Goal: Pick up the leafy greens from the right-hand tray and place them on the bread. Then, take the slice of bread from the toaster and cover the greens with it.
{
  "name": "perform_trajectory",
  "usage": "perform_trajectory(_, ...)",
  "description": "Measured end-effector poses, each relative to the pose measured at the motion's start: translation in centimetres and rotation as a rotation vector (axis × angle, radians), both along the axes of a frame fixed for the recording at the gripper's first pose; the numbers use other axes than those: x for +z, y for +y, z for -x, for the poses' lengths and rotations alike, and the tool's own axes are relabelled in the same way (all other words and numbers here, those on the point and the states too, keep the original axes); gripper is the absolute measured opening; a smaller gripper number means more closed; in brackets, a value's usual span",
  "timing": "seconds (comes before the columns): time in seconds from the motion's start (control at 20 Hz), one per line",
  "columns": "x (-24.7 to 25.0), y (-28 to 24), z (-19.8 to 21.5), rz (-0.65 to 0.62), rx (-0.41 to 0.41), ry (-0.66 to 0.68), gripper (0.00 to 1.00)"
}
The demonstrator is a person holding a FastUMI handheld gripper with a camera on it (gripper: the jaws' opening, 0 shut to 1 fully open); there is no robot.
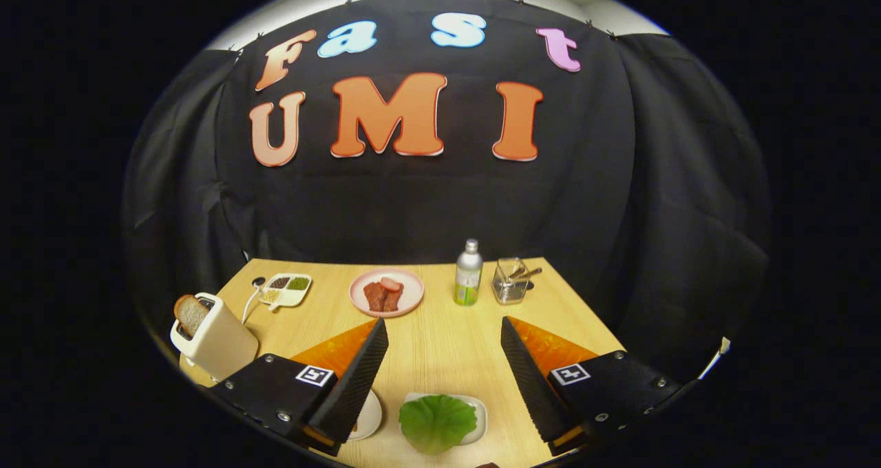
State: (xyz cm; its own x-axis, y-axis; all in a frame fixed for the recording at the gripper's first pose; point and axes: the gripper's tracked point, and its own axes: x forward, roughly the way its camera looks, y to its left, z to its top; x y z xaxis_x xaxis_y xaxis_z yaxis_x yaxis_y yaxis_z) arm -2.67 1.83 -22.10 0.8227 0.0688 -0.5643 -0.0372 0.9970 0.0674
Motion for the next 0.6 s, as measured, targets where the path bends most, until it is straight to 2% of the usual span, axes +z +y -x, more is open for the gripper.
perform_trajectory(0.6,-14.6,1.9,6.2,0.029,0.098,0.428,0.98)
